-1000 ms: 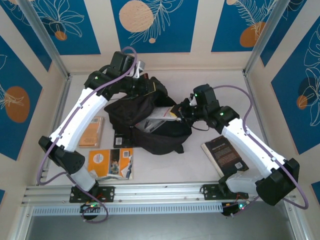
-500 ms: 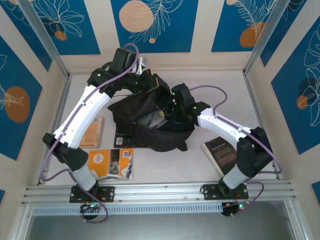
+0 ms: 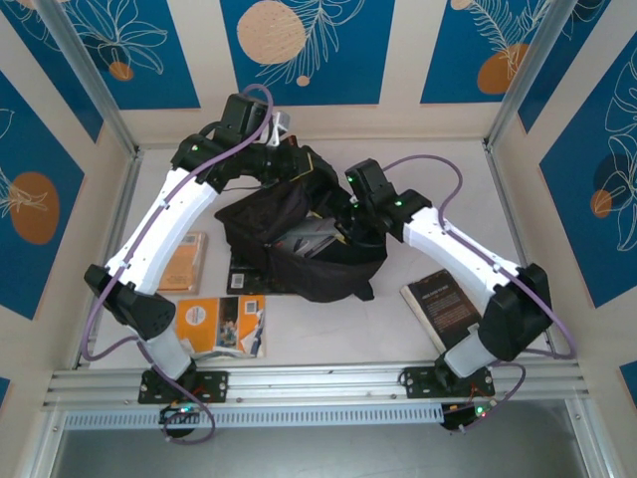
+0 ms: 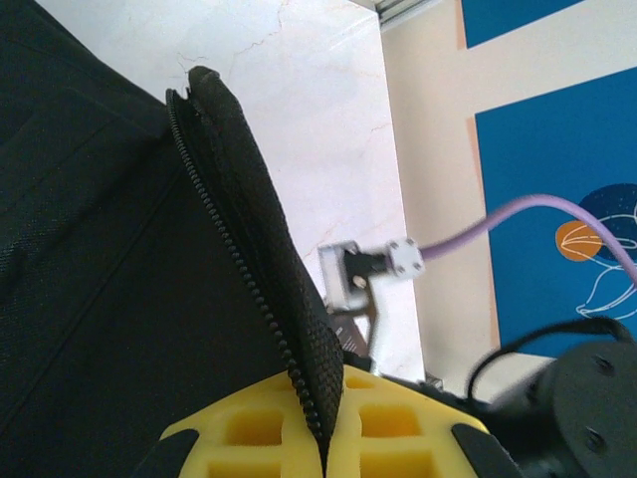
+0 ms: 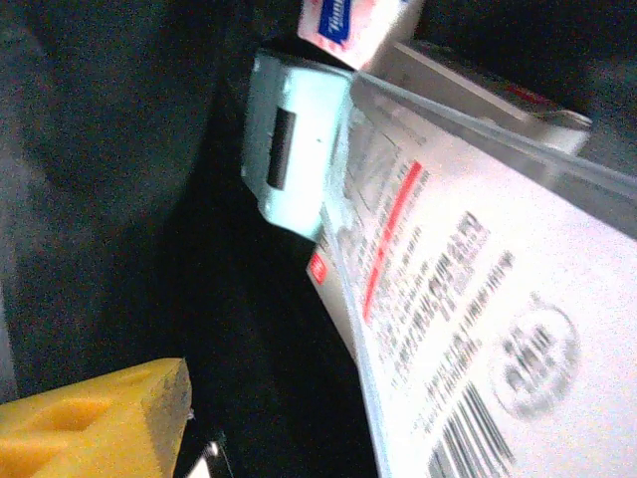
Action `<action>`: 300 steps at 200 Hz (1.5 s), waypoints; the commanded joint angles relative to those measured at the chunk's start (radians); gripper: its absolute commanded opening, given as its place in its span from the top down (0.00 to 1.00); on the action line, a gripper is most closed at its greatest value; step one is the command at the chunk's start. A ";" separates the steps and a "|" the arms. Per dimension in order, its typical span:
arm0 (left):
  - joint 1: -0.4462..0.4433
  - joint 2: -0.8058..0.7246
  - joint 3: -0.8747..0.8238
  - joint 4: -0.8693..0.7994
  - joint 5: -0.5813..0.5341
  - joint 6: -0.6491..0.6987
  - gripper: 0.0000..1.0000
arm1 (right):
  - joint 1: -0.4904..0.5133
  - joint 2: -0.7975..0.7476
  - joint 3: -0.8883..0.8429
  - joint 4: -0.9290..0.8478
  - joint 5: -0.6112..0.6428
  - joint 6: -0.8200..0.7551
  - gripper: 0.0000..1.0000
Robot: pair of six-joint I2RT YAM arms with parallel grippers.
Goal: Pack the student bag
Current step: Place the loose stationery in the student bag, then close the student bag at the top-center of the table.
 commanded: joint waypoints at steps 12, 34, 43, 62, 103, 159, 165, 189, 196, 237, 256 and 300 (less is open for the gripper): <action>0.013 -0.028 0.013 0.074 0.037 0.017 1.00 | -0.012 -0.096 0.002 -0.165 -0.015 -0.110 0.29; 0.016 -0.035 -0.008 0.080 0.040 0.018 1.00 | -0.025 -0.100 -0.022 -0.191 -0.097 -0.133 0.30; 0.016 -0.035 -0.014 0.082 0.041 0.018 1.00 | -0.024 -0.103 -0.032 -0.199 -0.117 -0.141 0.31; 0.015 -0.039 -0.022 0.081 0.040 0.027 1.00 | -0.021 -0.132 -0.044 -0.220 -0.090 -0.174 0.35; 0.013 -0.041 -0.062 0.072 0.026 0.056 1.00 | -0.017 -0.184 0.018 -0.336 0.007 -0.346 0.38; -0.025 -0.004 -0.119 0.058 0.029 0.106 1.00 | -0.023 -0.263 0.050 -0.458 0.070 -0.522 0.39; -0.031 0.004 -0.112 0.056 0.028 0.113 1.00 | -0.026 -0.276 0.038 -0.457 0.062 -0.529 0.39; -0.037 0.063 -0.013 0.008 -0.015 0.157 1.00 | -0.038 -0.318 -0.023 -0.442 0.045 -0.519 0.39; -0.037 0.085 0.054 -0.022 -0.057 0.182 1.00 | -0.041 -0.329 -0.043 -0.431 0.038 -0.511 0.40; 0.013 0.202 0.368 -0.075 -0.151 0.247 1.00 | -0.051 -0.327 -0.134 -0.369 0.028 -0.505 0.42; 0.032 0.238 0.436 -0.049 -0.143 0.257 1.00 | -0.057 -0.244 -0.152 -0.321 0.056 -0.525 0.42; 0.031 0.312 0.525 0.055 -0.058 0.249 1.00 | -0.061 0.037 -0.079 -0.198 -0.012 -0.490 0.42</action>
